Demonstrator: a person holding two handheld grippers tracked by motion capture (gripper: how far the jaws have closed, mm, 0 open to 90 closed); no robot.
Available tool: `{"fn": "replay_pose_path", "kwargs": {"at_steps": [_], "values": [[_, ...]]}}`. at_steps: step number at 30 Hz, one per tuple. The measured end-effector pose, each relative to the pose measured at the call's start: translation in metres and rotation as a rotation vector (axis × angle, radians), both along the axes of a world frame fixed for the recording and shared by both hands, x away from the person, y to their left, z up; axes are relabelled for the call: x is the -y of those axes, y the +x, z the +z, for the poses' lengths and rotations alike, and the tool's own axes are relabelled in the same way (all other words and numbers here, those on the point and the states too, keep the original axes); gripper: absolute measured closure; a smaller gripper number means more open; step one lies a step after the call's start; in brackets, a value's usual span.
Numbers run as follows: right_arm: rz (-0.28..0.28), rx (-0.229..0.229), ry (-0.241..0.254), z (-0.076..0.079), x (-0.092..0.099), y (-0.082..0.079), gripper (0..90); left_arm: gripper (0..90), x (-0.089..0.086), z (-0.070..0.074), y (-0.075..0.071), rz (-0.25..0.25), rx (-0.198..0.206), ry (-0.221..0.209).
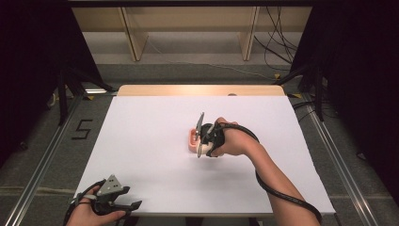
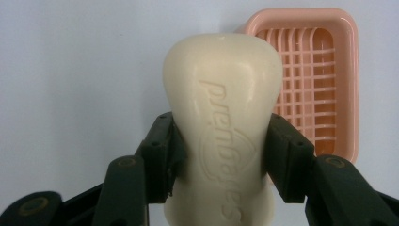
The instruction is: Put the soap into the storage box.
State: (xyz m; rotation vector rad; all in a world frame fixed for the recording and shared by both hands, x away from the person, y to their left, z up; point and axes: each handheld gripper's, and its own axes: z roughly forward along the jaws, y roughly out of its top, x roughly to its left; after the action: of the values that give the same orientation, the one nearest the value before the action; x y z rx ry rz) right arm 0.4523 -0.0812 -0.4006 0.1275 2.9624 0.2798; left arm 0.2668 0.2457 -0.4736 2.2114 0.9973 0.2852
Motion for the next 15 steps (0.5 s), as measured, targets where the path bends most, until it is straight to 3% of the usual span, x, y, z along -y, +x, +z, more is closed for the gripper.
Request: {"fn": "replay_pose_path", "kwargs": {"at_steps": [3,8,10,12,15], "values": [[0.032,0.007,0.003,-0.0014,0.0012,0.0031,50.4,30.7,0.0003,-0.0005,0.0003,0.004,0.005,0.012],[-0.002,0.003,0.005,0.0007,0.0004,0.0031,50.4,30.7,-0.0011,0.0007,0.0011,-0.011,0.011,0.015],[0.032,0.015,0.001,0.0015,0.0011,0.0072,50.5,30.7,-0.0010,0.0008,0.0010,-0.010,0.013,0.013],[-0.010,-0.015,0.007,0.0028,-0.0005,0.0053,50.5,30.8,-0.0011,0.0008,0.0009,-0.010,0.013,0.012],[-0.002,0.009,0.006,0.0040,0.0007,0.0079,50.4,30.8,-0.0012,0.0009,0.0007,-0.010,0.013,0.012]]}}
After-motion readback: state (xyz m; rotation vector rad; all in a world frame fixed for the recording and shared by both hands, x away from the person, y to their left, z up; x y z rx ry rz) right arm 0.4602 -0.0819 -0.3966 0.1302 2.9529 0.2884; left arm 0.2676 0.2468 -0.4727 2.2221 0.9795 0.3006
